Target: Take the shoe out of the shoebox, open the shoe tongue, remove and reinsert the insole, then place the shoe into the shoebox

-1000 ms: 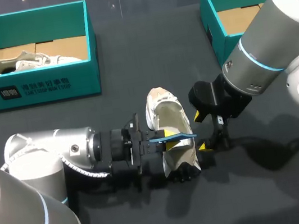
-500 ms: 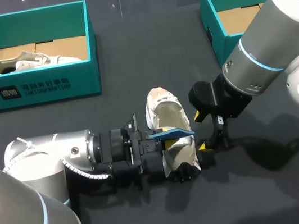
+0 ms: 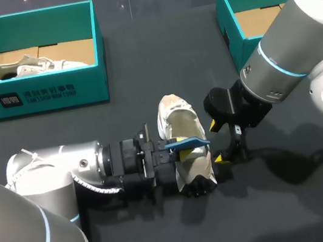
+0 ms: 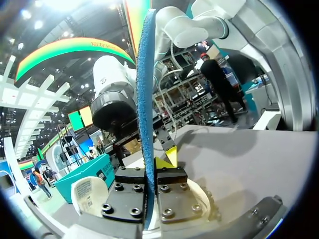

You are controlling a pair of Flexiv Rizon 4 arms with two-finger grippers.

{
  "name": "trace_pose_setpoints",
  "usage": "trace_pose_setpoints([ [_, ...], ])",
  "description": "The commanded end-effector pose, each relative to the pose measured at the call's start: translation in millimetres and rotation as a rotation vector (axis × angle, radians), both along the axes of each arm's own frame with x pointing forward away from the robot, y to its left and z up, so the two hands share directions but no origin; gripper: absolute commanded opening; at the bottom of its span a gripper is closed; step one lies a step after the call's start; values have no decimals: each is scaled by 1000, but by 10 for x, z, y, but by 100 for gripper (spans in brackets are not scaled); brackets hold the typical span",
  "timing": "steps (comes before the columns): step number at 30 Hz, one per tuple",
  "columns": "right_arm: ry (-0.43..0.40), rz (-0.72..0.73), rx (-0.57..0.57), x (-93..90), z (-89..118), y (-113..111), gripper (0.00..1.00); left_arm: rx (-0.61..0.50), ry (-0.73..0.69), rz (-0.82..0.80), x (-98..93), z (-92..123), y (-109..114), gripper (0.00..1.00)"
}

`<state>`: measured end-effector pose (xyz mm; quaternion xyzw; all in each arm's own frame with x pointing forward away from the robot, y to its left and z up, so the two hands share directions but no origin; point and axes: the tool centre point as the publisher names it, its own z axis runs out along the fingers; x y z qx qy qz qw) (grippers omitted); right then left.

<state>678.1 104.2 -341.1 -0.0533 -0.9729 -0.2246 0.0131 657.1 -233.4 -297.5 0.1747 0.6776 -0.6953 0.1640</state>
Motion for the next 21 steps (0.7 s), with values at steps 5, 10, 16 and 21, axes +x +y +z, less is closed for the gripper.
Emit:
trace_pose_setpoints([
  [5, -3, -2, -2, -14, -3, -1, 100, 16, -20, 27, 24, -72, -58, 0],
  [10, -3, -2, -2, -14, -3, -1, 100, 27, -29, 32, 28, -105, -44, 0],
  [16, -3, -2, -2, -14, -3, -1, 100, 47, -55, 42, 38, -137, -22, 0],
  [21, -3, -2, -2, -14, -3, -1, 100, 60, -59, 57, 83, -181, -17, 0],
])
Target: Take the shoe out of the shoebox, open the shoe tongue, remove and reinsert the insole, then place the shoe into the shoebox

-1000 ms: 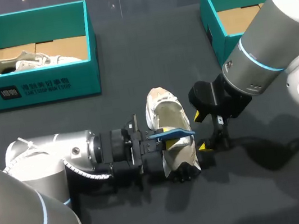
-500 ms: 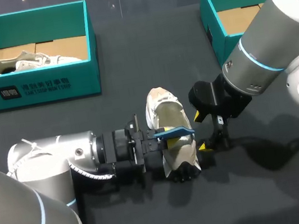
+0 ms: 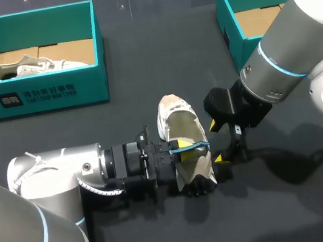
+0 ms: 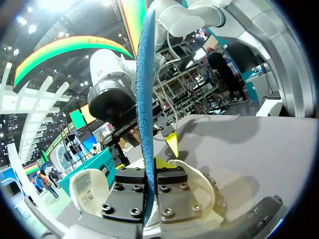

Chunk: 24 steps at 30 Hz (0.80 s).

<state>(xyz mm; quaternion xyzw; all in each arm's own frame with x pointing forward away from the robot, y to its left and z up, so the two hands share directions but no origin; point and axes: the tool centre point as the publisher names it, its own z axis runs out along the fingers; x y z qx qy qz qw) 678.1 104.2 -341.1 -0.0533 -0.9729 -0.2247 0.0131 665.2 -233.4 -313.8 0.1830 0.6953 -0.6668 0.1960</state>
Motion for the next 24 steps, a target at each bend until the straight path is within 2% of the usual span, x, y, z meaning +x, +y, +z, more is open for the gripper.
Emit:
trace_pose_setpoints([
  [1, -3, -2, -2, -14, -3, 0, 100, 8, -1, 12, 8, -27, -20, 0],
  [24, -3, -2, -2, -14, -3, 0, 100, 99, -28, 46, 277, -329, -46, 0],
])
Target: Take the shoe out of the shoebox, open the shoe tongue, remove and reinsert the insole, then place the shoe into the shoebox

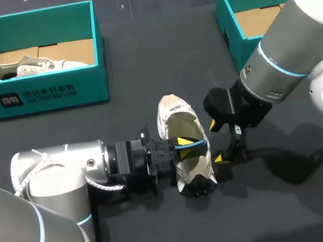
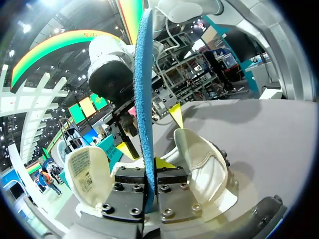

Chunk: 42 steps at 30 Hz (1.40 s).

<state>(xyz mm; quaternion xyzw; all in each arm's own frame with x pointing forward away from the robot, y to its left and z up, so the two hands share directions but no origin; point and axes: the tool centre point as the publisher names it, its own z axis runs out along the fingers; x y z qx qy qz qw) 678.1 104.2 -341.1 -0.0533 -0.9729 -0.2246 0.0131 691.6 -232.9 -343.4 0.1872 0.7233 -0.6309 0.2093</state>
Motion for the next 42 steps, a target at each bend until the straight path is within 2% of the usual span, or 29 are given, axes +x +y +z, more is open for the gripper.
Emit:
trace_pose_setpoints([
  [1, -3, -2, -2, -14, -3, 0, 100, 20, -3, 12, 19, -44, -50, 0],
  [12, -3, -2, -2, -14, -3, 0, 100, 37, 13, 27, 43, -137, -44, 0],
  [29, -3, -2, -2, -14, -3, 0, 100, 3, 22, 26, -38, 48, -14, 0],
  [34, -3, -2, -2, -14, -3, 0, 100, 1, 24, 24, -42, 57, -33, 11],
  [38, -3, -2, -2, -14, -3, 0, 100, 2, 23, 23, -44, 68, -45, 24],
  [42, -3, -2, -2, -14, -3, 0, 100, 2, 19, 27, -59, 80, -56, 24],
])
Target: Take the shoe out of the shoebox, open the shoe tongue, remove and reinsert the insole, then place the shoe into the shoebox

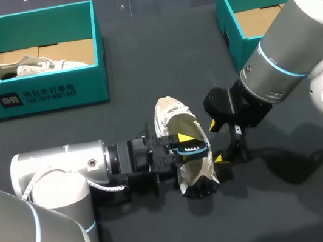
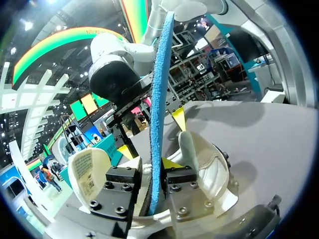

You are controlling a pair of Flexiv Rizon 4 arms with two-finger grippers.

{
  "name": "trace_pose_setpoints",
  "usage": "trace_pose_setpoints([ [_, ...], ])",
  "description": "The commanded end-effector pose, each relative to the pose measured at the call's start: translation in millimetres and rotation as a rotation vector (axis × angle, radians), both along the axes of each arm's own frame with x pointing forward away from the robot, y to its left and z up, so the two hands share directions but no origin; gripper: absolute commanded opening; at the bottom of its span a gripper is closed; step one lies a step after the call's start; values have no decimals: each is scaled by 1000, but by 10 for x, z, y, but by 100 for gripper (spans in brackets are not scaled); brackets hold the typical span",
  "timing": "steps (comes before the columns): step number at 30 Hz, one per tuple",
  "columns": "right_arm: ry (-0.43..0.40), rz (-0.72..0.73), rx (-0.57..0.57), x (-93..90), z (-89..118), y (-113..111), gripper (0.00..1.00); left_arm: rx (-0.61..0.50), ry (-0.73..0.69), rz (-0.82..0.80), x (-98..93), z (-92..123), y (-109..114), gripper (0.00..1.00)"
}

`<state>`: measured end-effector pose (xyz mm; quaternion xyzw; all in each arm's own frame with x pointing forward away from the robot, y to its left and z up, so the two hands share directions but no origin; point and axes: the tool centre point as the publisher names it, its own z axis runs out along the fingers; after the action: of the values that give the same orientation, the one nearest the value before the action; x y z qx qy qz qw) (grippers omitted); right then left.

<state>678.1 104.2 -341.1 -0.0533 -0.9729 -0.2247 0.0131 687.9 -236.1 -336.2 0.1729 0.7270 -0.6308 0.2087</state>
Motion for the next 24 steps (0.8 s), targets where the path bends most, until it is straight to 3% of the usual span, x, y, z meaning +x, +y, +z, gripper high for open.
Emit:
trace_pose_setpoints([
  [1, -3, -2, -2, -14, -3, -1, 100, 3, -3, 7, -29, 13, -27, 24],
  [24, -3, -2, -2, -14, -3, -1, 100, 18, -36, 37, -212, 272, -51, 26],
])
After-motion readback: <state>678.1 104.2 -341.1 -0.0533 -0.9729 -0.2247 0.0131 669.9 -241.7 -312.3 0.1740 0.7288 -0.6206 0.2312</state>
